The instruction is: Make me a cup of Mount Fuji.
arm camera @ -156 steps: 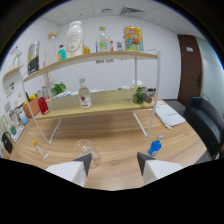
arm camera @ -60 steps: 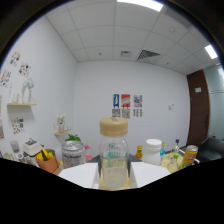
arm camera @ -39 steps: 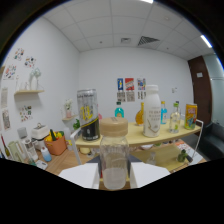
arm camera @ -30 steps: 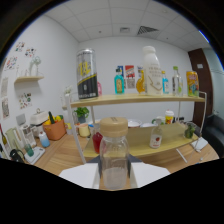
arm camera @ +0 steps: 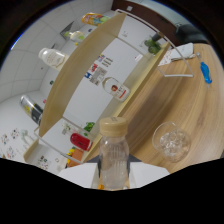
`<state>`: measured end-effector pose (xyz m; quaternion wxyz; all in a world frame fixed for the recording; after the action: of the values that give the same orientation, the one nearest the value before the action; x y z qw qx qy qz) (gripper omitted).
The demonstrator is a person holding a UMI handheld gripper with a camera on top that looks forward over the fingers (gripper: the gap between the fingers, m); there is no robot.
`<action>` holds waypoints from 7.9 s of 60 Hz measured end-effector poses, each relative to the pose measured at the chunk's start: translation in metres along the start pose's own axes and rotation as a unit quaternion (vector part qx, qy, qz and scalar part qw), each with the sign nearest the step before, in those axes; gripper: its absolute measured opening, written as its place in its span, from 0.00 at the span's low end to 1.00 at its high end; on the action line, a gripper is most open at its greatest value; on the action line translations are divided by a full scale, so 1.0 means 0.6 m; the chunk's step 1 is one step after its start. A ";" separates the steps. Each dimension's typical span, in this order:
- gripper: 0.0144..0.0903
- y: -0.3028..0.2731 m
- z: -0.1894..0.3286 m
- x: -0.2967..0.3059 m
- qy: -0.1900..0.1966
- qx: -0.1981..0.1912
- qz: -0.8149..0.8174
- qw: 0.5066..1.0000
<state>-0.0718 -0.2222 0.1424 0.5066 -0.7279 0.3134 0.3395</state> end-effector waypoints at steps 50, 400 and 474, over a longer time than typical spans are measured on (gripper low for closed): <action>0.35 -0.038 0.014 -0.004 -0.112 0.005 0.458 0.882; 0.46 -0.289 -0.051 0.036 0.061 0.052 -0.914 0.398; 0.54 -0.197 -0.002 0.322 0.086 -0.070 -0.451 0.886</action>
<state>0.1337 -0.2105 0.0482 0.5240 -0.8506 -0.0305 0.0316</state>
